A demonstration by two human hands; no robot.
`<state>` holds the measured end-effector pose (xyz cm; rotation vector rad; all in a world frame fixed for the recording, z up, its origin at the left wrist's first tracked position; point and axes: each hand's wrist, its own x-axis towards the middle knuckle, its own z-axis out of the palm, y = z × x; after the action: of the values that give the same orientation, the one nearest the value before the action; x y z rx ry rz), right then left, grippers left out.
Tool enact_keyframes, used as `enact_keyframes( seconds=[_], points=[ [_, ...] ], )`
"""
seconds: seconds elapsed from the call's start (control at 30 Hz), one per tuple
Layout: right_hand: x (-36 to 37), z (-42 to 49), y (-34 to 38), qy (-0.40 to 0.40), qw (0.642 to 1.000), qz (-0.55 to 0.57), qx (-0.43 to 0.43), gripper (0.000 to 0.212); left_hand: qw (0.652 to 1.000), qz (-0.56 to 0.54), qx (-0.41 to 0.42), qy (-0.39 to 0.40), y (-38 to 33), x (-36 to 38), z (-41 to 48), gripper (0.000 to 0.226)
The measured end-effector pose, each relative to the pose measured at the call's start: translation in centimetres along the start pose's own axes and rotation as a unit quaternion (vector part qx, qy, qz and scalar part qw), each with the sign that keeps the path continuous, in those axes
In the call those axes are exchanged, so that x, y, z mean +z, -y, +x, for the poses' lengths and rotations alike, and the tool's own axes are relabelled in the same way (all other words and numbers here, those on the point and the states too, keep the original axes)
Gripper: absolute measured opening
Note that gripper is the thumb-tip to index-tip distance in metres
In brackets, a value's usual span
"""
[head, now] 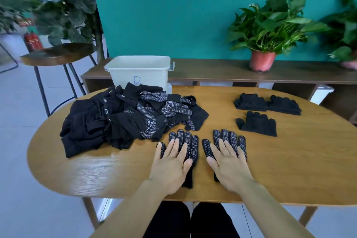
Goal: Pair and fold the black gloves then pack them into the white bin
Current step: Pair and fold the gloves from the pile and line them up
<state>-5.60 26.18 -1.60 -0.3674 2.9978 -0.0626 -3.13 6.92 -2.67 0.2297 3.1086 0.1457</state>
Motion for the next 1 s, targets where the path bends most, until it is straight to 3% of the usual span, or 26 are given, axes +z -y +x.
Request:
enact_keyframes(
  seconds=[0.03, 0.13, 0.17, 0.23, 0.3, 0.33, 0.43, 0.77, 1.0],
  points=[
    [-0.3, 0.1, 0.1, -0.008, 1.0, 0.001, -0.006, 0.104, 1.0, 0.005, 0.006, -0.015, 0.2, -0.2, 0.3, 0.063],
    [-1.5, 0.7, 0.7, -0.05, 0.998, 0.008, -0.04, 0.058, 0.996, 0.01, 0.04, -0.083, 0.9, -1.1, 0.9, 0.085],
    [-2.0, 0.9, 1.0, -0.07, 0.996, 0.009, -0.055, 0.052, 0.993, 0.005, 0.051, -0.11, 1.3, -1.3, 1.1, 0.087],
    [-2.4, 1.7, 1.5, -0.103, 0.991, 0.005, -0.082, 0.049, 0.983, -0.017, 0.069, -0.171, 2.5, -1.7, 1.4, 0.072],
    [-2.6, 2.6, 2.2, -0.164, 0.98, 0.019, -0.114, 0.044, 0.971, -0.019, 0.084, -0.223, 4.1, -1.8, 1.7, 0.037],
    [-2.5, 3.1, 2.7, -0.202, 0.971, 0.016, -0.128, 0.041, 0.963, -0.019, 0.086, -0.256, 5.0, -1.7, 1.9, 0.03],
    [-1.7, 5.3, 3.6, -0.3, 0.939, -0.008, -0.171, 0.03, 0.956, -0.013, 0.073, -0.284, 7.5, -1.6, 2.4, 0.032],
    [-1.3, 11.0, 7.3, -0.311, 0.923, 0.007, -0.226, 0.034, 0.958, 0.047, 0.126, -0.254, 12.2, -0.7, 5.1, 0.049],
    [-0.5, 13.2, 8.3, -0.294, 0.926, 0.01, -0.235, 0.032, 0.938, 0.042, 0.171, -0.299, 12.9, 0.3, 7.0, 0.029]
  ],
)
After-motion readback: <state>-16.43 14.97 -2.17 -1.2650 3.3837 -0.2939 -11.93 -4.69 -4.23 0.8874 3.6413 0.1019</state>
